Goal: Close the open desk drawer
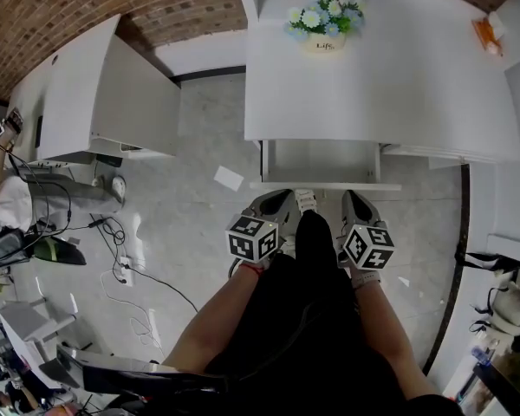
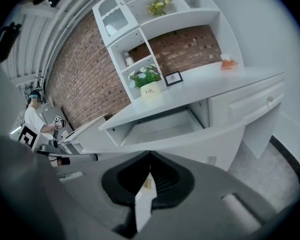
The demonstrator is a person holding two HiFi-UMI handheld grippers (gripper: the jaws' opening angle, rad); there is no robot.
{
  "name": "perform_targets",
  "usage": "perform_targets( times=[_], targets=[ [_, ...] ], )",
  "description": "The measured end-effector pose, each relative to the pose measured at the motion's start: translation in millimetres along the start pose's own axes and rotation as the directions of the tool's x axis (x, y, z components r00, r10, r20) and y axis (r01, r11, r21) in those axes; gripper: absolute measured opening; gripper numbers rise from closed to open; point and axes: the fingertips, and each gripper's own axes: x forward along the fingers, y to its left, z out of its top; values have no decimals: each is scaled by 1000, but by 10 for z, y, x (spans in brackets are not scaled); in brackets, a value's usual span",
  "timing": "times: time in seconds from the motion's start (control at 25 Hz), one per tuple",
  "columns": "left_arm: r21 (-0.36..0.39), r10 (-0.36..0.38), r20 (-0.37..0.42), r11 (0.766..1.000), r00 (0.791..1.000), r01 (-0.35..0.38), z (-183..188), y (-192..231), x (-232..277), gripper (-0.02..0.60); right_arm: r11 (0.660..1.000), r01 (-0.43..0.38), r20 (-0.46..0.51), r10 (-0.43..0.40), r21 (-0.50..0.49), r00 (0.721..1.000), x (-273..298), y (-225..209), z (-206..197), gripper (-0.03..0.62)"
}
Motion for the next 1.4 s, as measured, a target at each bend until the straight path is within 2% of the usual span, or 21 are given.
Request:
perform_targets(
  times=[0.76,1.4],
  targets=[
    [-37,60,18,998,998,-60,305,220,258,3,999,-46,-48,46,11,998,348,-50,279,3],
    [-51,83,27,995,996,-82,509,356,443,3,998,-66,-59,67,12,996,586,-102,456,3]
  ],
)
